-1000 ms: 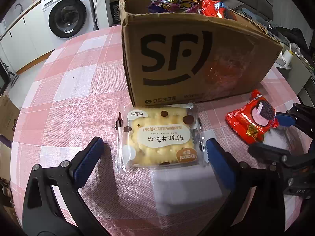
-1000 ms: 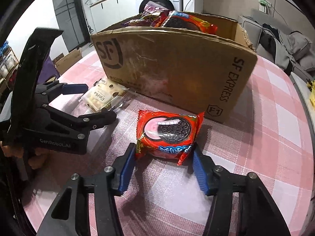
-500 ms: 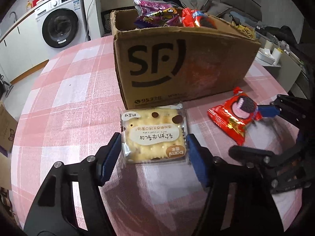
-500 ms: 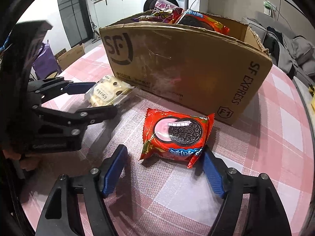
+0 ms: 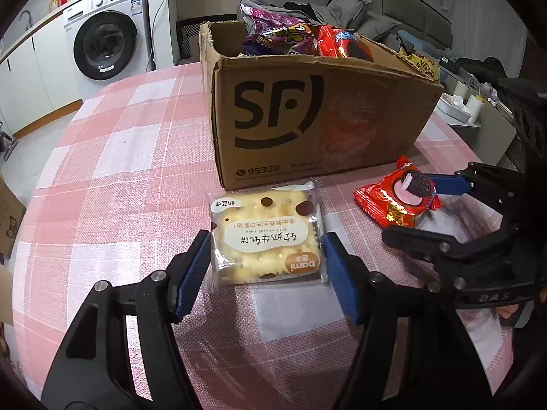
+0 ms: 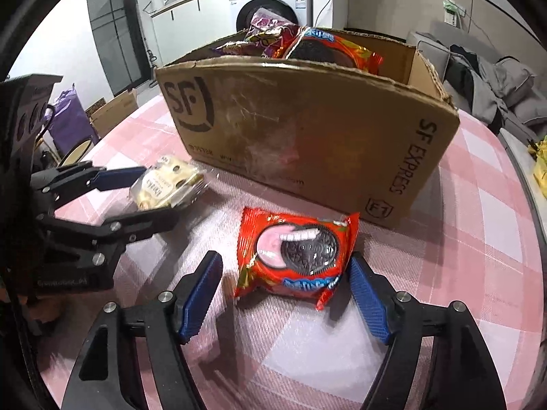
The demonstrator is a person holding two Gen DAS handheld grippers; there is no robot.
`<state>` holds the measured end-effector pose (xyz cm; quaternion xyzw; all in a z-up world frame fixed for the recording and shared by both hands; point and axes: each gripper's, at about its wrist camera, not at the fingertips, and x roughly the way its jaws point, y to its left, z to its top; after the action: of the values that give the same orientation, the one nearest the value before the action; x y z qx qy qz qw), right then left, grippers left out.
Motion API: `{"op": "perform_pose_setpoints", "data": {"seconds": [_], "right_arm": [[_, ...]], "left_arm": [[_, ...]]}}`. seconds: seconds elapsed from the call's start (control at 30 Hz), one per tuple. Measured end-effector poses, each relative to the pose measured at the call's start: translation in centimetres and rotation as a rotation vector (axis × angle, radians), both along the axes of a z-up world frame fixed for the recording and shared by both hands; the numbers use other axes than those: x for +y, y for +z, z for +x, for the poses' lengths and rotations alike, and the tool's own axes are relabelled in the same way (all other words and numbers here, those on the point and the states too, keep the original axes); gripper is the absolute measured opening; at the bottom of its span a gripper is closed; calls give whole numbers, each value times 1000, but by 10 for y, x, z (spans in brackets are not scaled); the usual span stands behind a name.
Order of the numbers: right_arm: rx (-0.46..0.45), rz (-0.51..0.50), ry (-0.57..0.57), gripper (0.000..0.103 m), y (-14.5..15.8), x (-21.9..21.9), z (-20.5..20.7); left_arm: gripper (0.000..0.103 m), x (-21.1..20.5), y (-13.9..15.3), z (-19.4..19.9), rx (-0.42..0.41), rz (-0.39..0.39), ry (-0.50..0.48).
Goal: Organize snacks
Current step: 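Grasp the cream bun pack with the left tool while the right tool grasps the red Oreo pack, then lift both held packs and carry them over the cardboard box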
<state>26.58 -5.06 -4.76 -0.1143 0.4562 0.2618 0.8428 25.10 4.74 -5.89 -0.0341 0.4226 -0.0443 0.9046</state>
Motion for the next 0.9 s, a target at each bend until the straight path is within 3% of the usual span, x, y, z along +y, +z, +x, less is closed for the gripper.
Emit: {"op": "perform_pose_setpoints", "data": {"seconds": [0.03, 0.17, 0.47, 0.9], "right_arm": [[-5, -5, -5, 66, 0, 2, 1], [-20, -9, 13, 51, 1, 2, -1], [-53, 38, 50, 49, 18, -4, -14], [-107, 134, 36, 49, 59, -23, -26]], "left_arm": [[63, 2, 0, 0, -1, -4, 0], [63, 4, 0, 0, -2, -11, 0], [62, 7, 2, -1, -16, -18, 3], [60, 1, 33, -17, -101, -33, -24]]}}
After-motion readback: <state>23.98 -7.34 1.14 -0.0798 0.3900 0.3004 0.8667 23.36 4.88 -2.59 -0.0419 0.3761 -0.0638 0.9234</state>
